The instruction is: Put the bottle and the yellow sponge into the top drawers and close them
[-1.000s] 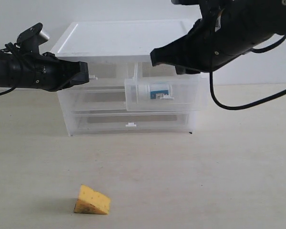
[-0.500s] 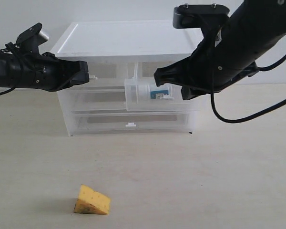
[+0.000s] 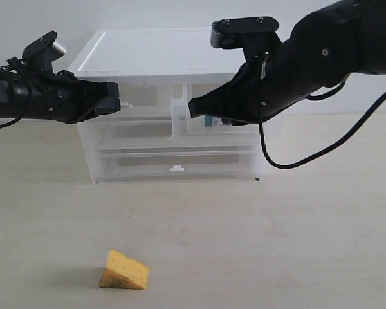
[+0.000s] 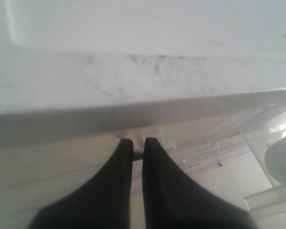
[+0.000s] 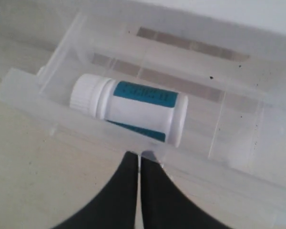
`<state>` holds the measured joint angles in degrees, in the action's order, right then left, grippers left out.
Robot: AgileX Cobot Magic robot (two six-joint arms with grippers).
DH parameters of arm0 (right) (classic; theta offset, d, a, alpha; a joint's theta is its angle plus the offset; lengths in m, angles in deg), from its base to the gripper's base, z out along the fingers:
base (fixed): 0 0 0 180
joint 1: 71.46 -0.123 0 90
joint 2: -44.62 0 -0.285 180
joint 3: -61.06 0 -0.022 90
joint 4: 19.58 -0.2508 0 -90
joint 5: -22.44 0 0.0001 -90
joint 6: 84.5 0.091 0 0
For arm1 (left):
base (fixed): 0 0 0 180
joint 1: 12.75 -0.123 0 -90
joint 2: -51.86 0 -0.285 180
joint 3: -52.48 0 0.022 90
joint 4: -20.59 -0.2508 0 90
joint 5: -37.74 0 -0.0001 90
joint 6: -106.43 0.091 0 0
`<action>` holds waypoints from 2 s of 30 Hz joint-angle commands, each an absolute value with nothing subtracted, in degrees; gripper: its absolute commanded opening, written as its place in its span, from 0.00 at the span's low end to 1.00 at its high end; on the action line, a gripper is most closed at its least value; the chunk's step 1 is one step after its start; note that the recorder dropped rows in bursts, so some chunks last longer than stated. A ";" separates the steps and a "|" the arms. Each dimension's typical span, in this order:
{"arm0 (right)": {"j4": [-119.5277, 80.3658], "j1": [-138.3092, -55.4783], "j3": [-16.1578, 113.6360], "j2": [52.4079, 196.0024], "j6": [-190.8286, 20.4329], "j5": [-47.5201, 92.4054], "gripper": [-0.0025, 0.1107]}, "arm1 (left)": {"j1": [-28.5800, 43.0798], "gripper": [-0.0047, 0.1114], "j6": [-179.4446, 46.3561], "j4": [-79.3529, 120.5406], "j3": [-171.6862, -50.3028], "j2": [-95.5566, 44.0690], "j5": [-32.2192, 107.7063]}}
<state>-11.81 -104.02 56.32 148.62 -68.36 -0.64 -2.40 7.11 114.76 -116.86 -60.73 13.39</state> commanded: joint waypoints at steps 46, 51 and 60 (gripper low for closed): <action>-13.69 -96.74 41.03 138.43 -63.64 13.59 0.02 | -1.79 0.07 2.84 110.43 -117.24 -62.28 10.69; -14.06 -96.74 36.75 137.87 -63.64 16.57 0.02 | -1.79 0.07 -5.52 109.92 -117.24 -62.28 5.11; -14.48 -96.74 36.47 138.96 -64.49 20.31 0.02 | -4.32 0.07 -13.44 104.57 -117.24 -62.28 -3.63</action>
